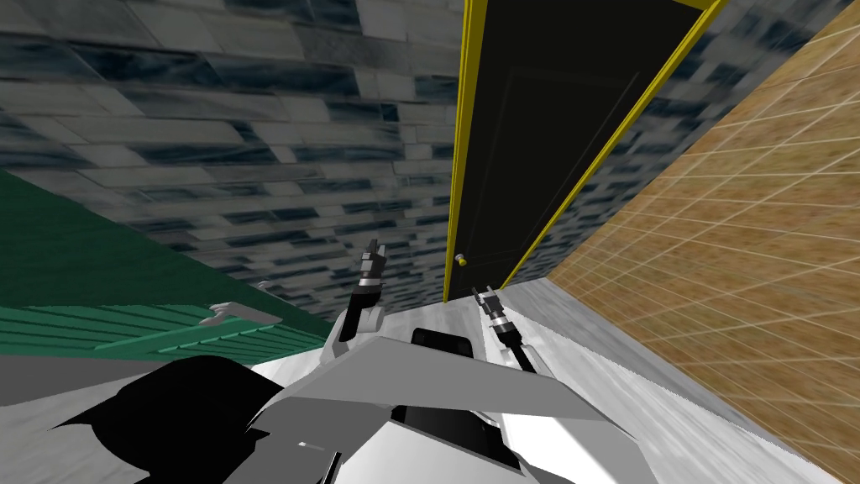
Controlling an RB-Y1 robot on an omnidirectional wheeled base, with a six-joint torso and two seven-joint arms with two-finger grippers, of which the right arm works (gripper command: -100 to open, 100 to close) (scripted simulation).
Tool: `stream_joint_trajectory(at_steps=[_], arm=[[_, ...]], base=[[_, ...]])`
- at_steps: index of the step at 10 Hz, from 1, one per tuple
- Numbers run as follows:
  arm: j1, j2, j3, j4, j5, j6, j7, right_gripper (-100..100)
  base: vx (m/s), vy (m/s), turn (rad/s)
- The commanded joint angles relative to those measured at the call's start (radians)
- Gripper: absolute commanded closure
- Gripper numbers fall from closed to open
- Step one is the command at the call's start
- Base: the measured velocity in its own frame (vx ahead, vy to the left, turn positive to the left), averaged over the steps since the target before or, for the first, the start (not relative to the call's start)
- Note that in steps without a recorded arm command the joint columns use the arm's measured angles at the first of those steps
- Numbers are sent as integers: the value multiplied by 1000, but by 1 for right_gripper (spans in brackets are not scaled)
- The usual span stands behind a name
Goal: Pull the door open
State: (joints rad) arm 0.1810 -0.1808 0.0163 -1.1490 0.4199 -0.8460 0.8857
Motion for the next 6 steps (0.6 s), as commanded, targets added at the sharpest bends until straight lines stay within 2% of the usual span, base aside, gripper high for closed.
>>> stream_joint_trajectory(at_steps=[1,6], arm=[[-8,-1,0,28,9,-9,20,-100],[-32,-8,0,125,41,-44,80,-100]], base=[[107,47,-27],[107,24,-42]])
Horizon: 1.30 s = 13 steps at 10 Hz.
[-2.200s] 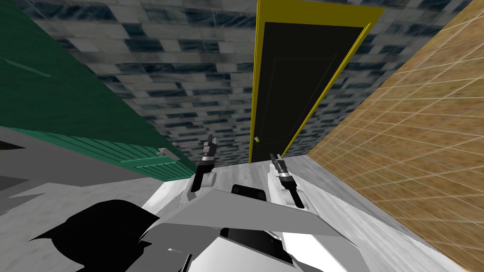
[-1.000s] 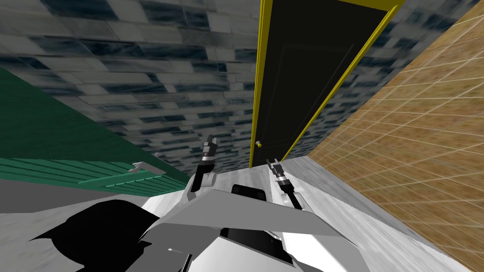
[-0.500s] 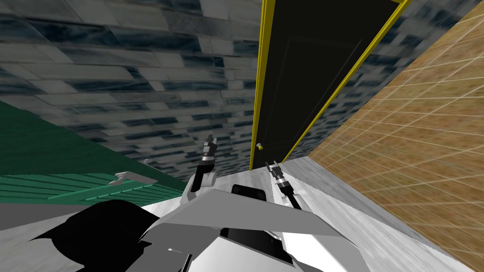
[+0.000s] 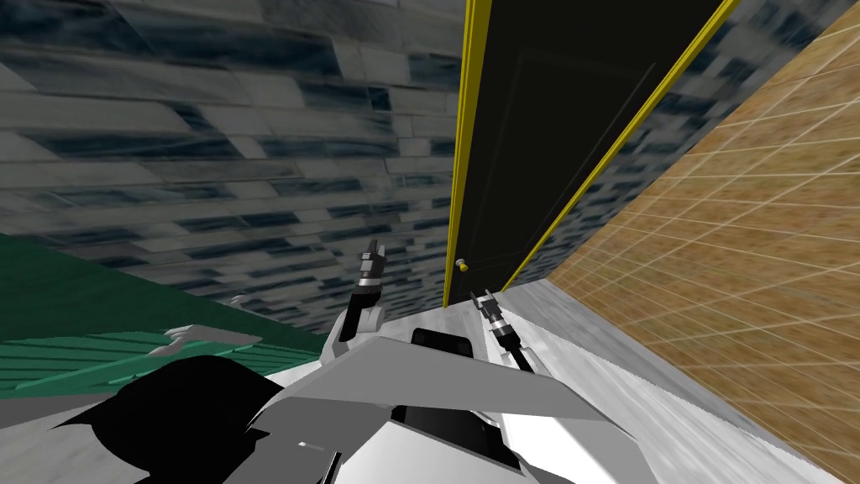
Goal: Pull the door open
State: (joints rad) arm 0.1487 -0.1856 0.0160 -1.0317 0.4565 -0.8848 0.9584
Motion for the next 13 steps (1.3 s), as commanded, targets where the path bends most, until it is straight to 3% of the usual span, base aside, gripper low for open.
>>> stream_joint_trajectory(at_steps=[1,6,7,10,13], arm=[[-6,-5,0,32,12,-14,23,-100],[-28,-10,0,122,41,-46,79,-100],[-23,-10,1,107,38,-40,70,-100],[-61,-13,17,153,-38,-23,120,-100],[-86,-15,27,182,-88,-11,151,-100]], base=[[118,19,-50],[132,14,-47],[54,6,-9],[3,130,142],[54,99,107]])
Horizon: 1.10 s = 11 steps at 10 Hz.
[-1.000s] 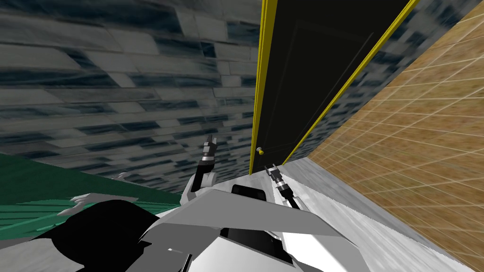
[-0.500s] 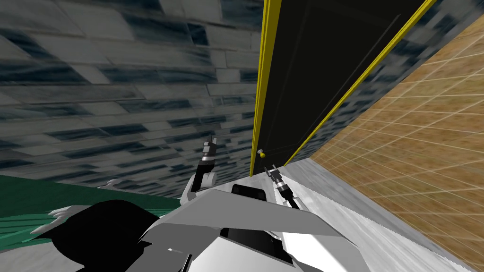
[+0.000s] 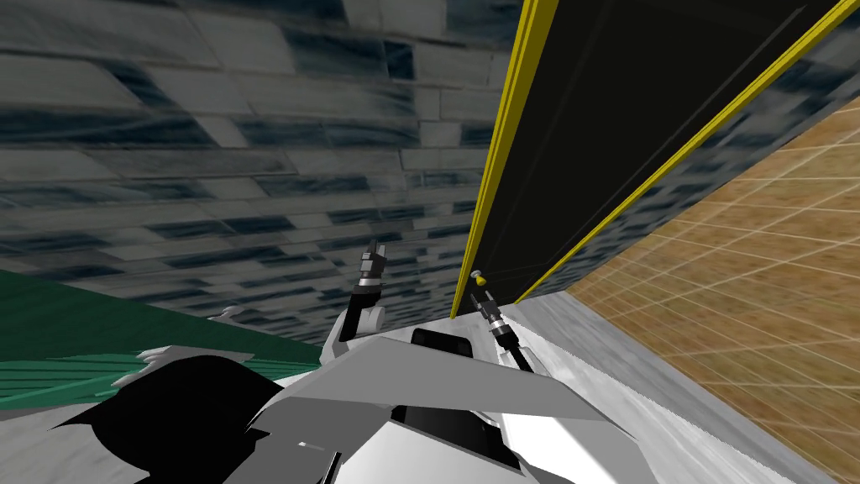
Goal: Pull the door open
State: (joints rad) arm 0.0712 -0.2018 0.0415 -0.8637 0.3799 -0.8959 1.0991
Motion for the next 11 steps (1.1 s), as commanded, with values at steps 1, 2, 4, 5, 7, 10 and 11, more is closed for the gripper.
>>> stream_joint_trajectory(at_steps=[1,2,4,5,7,10,11], arm=[[-17,0,5,23,-28,4,21,-100],[-25,0,8,33,-45,8,32,-100],[-47,-2,18,59,-90,18,60,-100],[-58,-3,22,72,-113,24,74,-100],[-41,1,34,68,-112,24,73,-100],[-41,1,34,68,-112,24,73,100],[-41,1,34,68,-112,24,73,100]], base=[[84,20,104],[92,-17,94],[111,-66,136],[88,-109,61],[49,-63,11],[-20,7,-2],[0,0,0]])
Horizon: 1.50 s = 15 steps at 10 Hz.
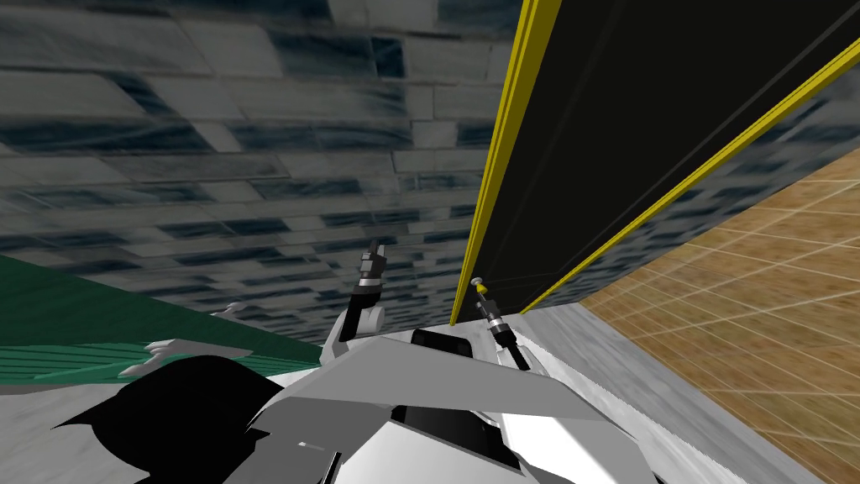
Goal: Pull the door open
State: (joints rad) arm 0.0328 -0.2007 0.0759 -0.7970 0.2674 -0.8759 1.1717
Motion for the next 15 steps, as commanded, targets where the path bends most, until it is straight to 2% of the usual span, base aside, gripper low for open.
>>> stream_joint_trajectory(at_steps=[1,2,3,5,6,7,8,9,10,11,12,14,15], arm=[[-3,0,0,1,0,4,0,100],[-3,0,0,1,0,4,0,100],[-2,-25,-16,21,-10,-20,-10,-100],[-2,-32,-21,27,-13,-26,-13,-100],[-5,-56,-37,47,-23,-44,-23,-100],[-6,-72,-47,60,-30,-56,-29,-100],[-6,-72,-47,60,-30,-56,-29,-100],[-8,-92,-60,76,-38,-71,-37,-100],[-9,-100,-66,83,-41,-78,-40,-100],[-14,-95,-63,90,-39,-76,-37,-100],[-9,-108,-81,112,-54,-97,-39,-100],[-8,-112,-87,118,-58,-102,-40,-100],[-3,-121,-101,133,-70,-115,-42,-100]], base=[[0,0,0],[4,3,-11],[-143,70,127],[-164,56,92],[-135,6,125],[-195,-18,116],[-158,-22,26],[-126,-70,58],[-172,-68,76],[-86,-26,11],[82,24,154],[107,29,109],[146,66,179]])
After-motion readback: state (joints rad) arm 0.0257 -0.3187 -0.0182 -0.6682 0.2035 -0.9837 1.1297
